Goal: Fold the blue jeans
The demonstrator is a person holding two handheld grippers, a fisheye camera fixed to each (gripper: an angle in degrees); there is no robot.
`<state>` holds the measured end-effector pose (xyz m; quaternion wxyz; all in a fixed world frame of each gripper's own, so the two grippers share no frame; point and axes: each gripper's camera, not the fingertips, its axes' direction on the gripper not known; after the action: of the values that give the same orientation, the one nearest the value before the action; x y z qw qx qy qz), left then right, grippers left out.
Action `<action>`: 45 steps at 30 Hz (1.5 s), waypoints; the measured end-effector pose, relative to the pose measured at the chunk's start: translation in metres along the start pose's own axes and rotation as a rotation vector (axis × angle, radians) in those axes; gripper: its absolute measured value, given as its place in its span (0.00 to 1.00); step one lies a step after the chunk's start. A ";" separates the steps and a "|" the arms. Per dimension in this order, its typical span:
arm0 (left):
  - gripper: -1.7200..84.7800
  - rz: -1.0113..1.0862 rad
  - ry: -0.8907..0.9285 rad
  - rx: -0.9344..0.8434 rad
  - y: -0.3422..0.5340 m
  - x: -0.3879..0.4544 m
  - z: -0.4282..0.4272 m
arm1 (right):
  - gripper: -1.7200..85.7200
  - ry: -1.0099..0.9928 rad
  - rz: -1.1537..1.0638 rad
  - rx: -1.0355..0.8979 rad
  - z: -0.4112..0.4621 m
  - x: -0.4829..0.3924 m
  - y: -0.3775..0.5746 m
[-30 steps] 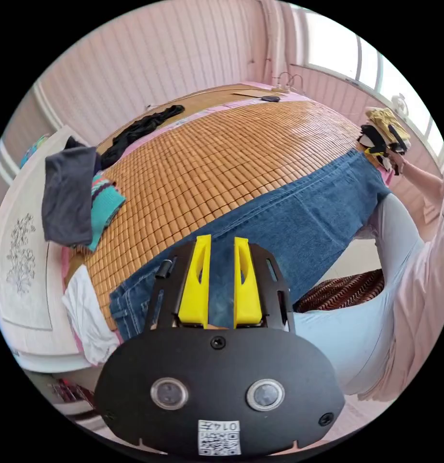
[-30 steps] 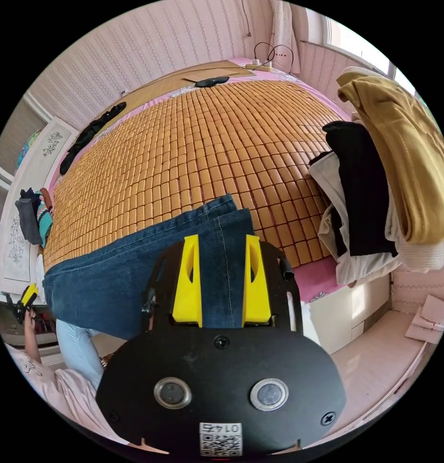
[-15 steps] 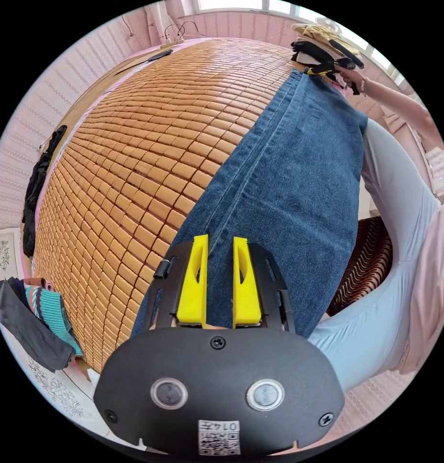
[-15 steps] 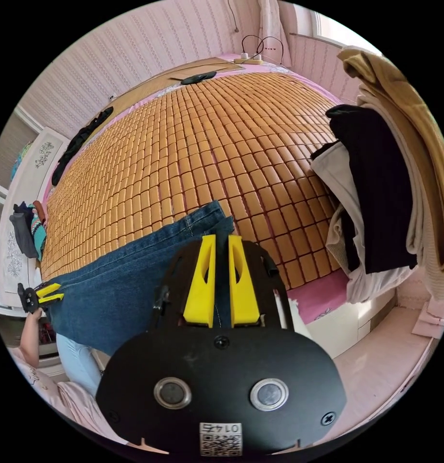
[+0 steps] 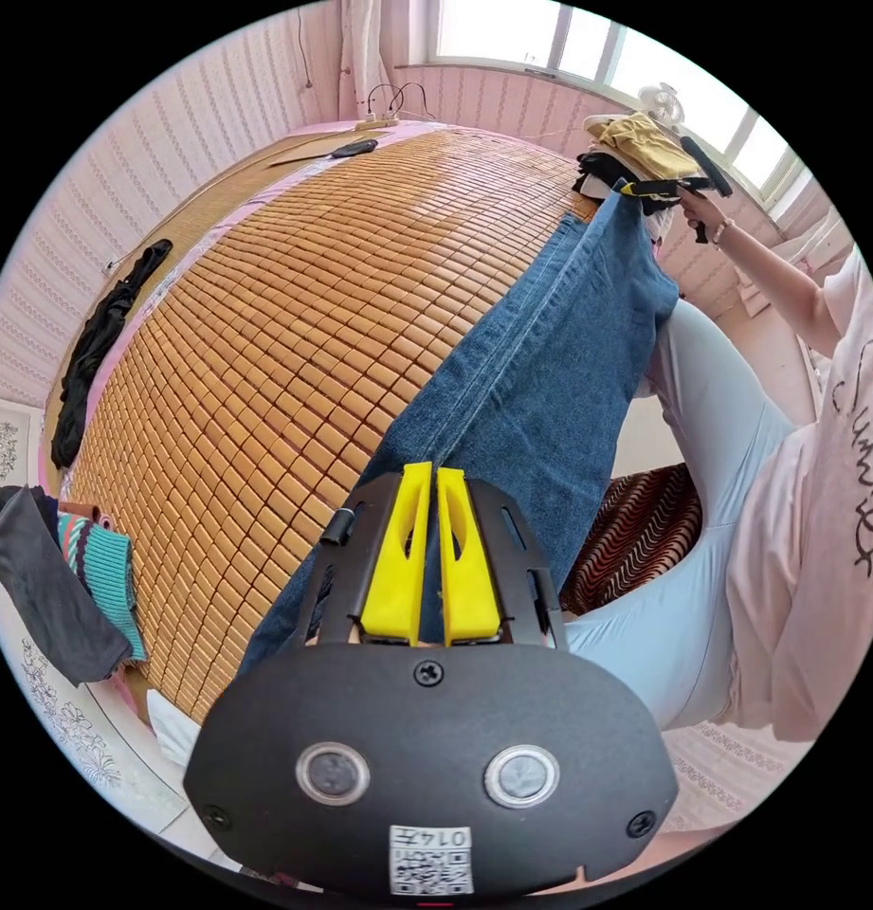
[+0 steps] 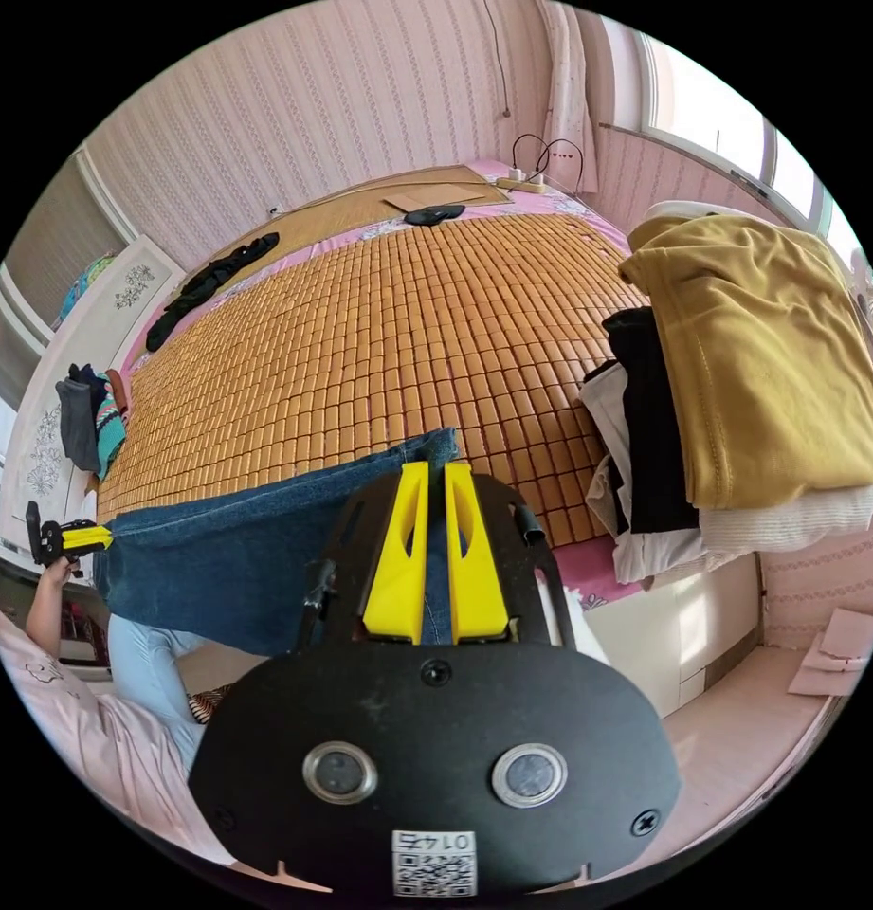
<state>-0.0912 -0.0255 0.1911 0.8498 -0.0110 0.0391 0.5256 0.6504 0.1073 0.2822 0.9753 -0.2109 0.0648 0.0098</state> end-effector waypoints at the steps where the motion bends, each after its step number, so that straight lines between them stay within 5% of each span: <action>1: 0.01 -0.014 -0.004 -0.003 -0.002 -0.002 0.000 | 0.04 -0.007 -0.006 -0.001 0.003 -0.001 -0.006; 9: 0.01 -0.138 0.008 -0.109 -0.011 -0.040 0.049 | 0.07 0.037 -0.028 -0.262 0.094 0.007 -0.045; 15: 0.01 -0.152 0.002 -0.062 -0.005 -0.039 0.050 | 0.16 -0.015 0.115 -0.113 0.050 0.032 0.012; 20: 0.03 -0.003 0.059 0.015 0.002 0.014 0.036 | 0.17 -0.046 0.469 -0.092 0.023 0.088 0.131; 23: 0.08 0.055 0.223 0.002 0.007 0.065 0.051 | 0.18 -0.245 0.745 -0.089 0.042 0.119 0.201; 28: 0.11 0.066 0.221 -0.050 0.020 0.116 0.083 | 0.18 -0.652 0.945 -0.025 0.089 0.135 0.236; 33: 0.09 -0.055 0.248 -0.050 0.038 0.106 0.096 | 0.07 -0.720 0.923 0.047 0.079 0.127 0.227; 38: 0.08 -0.083 0.230 -0.062 0.052 0.104 0.097 | 0.03 -0.680 0.584 0.169 0.014 0.090 0.165; 45: 0.04 -0.101 0.168 -0.104 0.079 0.120 0.111 | 0.03 -0.438 0.568 -0.190 0.066 0.077 0.146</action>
<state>-0.1025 0.1237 0.2942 0.8673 -0.1010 0.0821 0.4805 0.7277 0.2672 0.2717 0.9006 -0.2669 -0.0905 0.3308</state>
